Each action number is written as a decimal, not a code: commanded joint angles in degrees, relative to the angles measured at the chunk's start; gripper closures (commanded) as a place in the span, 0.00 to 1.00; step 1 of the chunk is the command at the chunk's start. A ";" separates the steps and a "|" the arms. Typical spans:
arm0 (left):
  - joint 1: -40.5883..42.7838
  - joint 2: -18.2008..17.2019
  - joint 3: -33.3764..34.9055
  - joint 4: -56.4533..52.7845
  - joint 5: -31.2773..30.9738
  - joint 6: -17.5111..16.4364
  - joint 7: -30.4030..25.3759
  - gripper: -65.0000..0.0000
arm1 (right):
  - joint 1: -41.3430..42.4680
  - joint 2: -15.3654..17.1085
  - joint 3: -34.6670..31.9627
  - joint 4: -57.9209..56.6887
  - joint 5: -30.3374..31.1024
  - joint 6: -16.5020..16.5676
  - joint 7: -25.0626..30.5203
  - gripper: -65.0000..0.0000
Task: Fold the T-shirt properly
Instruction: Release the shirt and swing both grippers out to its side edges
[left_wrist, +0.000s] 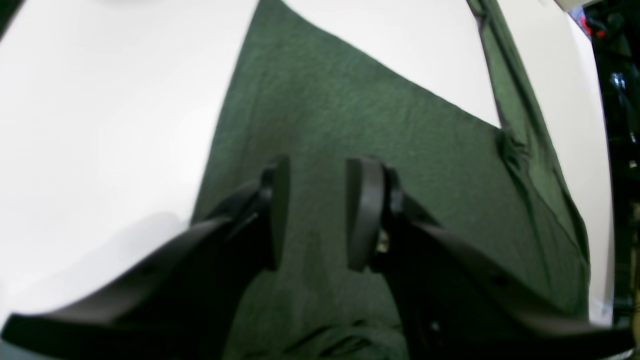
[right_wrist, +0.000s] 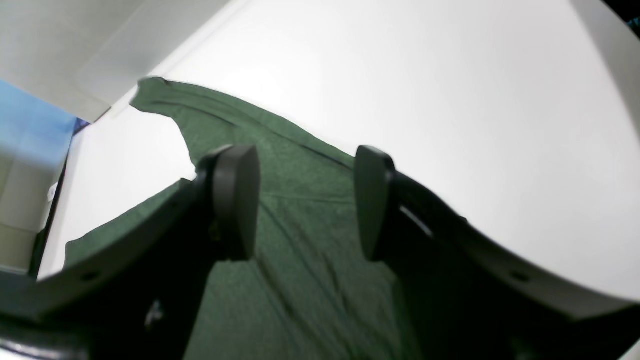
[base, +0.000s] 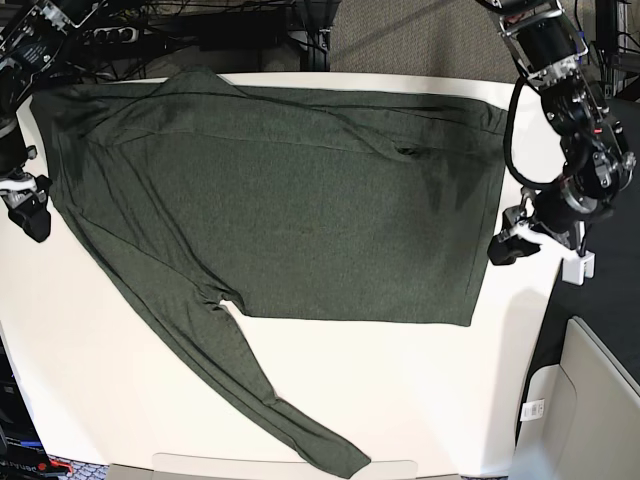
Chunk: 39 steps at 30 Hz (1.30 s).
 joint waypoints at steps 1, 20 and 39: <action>-1.95 -1.15 0.55 -0.64 -0.22 -0.17 -0.69 0.69 | 1.80 1.58 -0.23 0.06 1.27 0.60 1.29 0.51; -15.41 -3.87 11.27 -22.09 -0.13 -0.17 -8.60 0.59 | 14.19 5.01 -8.32 -10.67 -6.12 0.60 1.37 0.51; -18.22 -11.00 31.49 -37.65 -0.13 -0.17 -29.97 0.59 | 15.33 5.80 -8.76 -11.02 -6.82 0.60 1.20 0.52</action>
